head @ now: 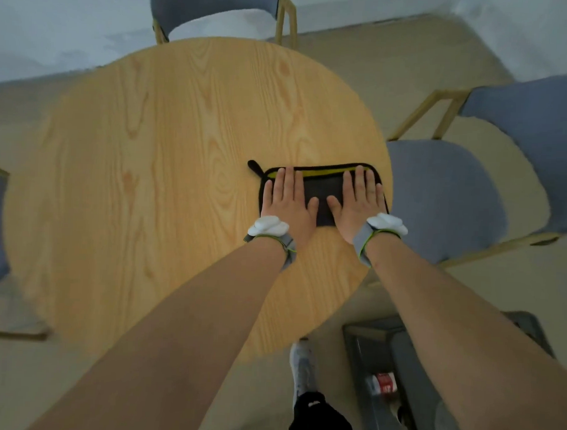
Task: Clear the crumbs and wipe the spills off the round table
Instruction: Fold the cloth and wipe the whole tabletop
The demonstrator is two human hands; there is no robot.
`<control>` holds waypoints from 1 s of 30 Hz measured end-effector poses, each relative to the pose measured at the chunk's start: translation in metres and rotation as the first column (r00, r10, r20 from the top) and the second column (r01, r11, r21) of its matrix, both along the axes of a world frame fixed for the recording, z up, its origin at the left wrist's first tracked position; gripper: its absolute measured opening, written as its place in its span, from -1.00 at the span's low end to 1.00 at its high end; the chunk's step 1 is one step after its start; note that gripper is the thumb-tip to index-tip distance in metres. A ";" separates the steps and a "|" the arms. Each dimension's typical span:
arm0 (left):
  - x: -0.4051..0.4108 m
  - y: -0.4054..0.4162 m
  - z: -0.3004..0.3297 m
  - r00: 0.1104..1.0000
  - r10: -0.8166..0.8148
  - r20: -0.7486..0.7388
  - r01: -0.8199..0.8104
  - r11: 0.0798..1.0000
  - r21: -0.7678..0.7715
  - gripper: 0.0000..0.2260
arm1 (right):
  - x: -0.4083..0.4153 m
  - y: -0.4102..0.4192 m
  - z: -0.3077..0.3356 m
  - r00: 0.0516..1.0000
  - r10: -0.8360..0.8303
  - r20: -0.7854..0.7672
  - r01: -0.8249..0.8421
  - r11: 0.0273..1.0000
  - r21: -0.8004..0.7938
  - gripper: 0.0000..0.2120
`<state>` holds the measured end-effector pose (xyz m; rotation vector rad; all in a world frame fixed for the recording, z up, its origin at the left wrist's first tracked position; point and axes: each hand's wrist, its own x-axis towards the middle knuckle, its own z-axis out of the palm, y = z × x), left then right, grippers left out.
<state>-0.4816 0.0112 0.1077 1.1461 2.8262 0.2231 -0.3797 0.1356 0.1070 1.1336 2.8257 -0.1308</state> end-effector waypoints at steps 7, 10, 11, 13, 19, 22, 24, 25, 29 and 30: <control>0.044 -0.097 0.000 0.999 0.030 -0.020 -0.029 0.998 0.054 -0.38 | 0.039 -0.091 0.000 0.999 0.044 -0.015 -0.044 0.999 0.001 -0.28; 0.064 -0.134 0.005 0.999 0.035 0.030 -0.035 0.999 0.005 -0.36 | 0.057 -0.131 0.007 0.999 0.048 -0.008 -0.048 0.999 -0.016 -0.30; 0.070 -0.145 0.006 0.998 0.034 0.046 -0.034 0.999 -0.003 -0.36 | 0.063 -0.143 0.008 0.999 0.045 -0.005 -0.046 0.999 -0.025 -0.30; 0.082 -0.167 0.009 0.998 0.050 0.048 -0.049 0.999 -0.015 -0.37 | 0.074 -0.166 0.011 0.999 0.046 -0.015 -0.046 0.998 -0.030 -0.32; 0.108 -0.214 0.014 0.993 0.094 0.073 -0.091 0.995 -0.041 -0.39 | 0.089 -0.212 0.019 0.998 0.068 0.003 -0.068 0.996 -0.058 -0.33; 0.109 -0.213 0.016 0.992 0.106 0.069 -0.102 0.993 -0.055 -0.39 | 0.087 -0.211 0.020 0.996 0.082 0.037 -0.079 0.995 -0.069 -0.31; 0.107 -0.209 0.015 0.990 0.115 0.078 -0.110 0.992 -0.067 -0.39 | 0.084 -0.206 0.018 0.994 0.098 0.057 -0.093 0.993 -0.077 -0.31; 0.105 -0.206 0.015 0.989 0.122 0.081 -0.117 0.991 -0.066 -0.39 | 0.081 -0.203 0.018 0.993 0.105 0.060 -0.100 0.992 -0.076 -0.31; 0.075 -0.185 0.013 0.988 0.130 0.079 -0.124 0.989 -0.080 -0.38 | 0.052 -0.185 0.017 0.993 0.110 0.053 -0.105 0.991 -0.089 -0.32; 0.063 -0.178 0.012 0.989 0.130 0.076 -0.124 0.989 -0.077 -0.37 | 0.040 -0.178 0.017 0.993 0.106 0.046 -0.102 0.991 -0.092 -0.32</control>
